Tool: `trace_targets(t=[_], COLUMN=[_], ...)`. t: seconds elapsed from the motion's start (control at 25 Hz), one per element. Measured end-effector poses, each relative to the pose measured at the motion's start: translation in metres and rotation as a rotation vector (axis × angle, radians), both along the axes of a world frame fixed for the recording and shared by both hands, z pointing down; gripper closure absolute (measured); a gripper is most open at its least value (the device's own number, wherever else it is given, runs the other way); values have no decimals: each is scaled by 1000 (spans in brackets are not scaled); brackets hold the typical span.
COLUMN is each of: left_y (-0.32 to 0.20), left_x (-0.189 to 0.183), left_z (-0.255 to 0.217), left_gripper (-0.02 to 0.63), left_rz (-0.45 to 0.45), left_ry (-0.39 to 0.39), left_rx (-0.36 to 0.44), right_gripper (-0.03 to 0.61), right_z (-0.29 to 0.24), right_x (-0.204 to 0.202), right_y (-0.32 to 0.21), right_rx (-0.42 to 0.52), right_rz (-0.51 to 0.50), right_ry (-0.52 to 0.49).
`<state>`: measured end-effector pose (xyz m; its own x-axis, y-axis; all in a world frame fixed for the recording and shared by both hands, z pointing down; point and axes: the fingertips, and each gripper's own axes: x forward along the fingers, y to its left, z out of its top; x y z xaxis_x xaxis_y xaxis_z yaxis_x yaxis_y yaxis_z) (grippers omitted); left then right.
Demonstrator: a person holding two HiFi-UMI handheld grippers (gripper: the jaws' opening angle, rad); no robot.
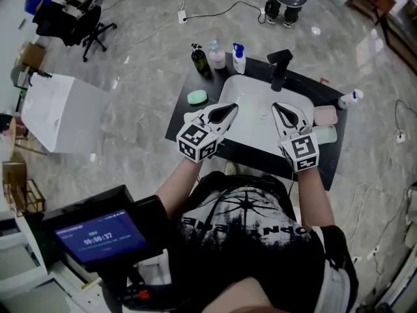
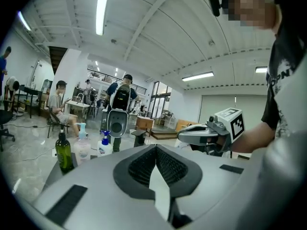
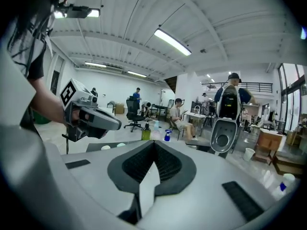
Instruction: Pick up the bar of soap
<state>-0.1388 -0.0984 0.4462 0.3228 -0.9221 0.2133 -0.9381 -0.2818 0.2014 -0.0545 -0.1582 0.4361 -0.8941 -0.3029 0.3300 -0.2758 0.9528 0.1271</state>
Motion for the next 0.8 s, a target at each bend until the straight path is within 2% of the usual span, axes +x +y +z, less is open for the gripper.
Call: trace_targets(t=[0.32, 0.44, 0.6, 0.8], left_y=[-31, -38, -46, -58], left_x=[87, 103, 126, 171], left_z=[-38, -51, -60, -47], left_gripper=[601, 601, 601, 603], left_rz=[85, 118, 159, 185], left_ry=[-55, -83, -69, -73], left_rx=[89, 104, 98, 95], right_gripper=[565, 565, 565, 565], right_z=[-19, -32, -47, -32], right_x=[131, 160, 197, 249], right_y=[-32, -36, -40, -47], right_rx=[40, 43, 31, 31], right_rz=[155, 190, 226, 271], right_ry=[-53, -64, -97, -94])
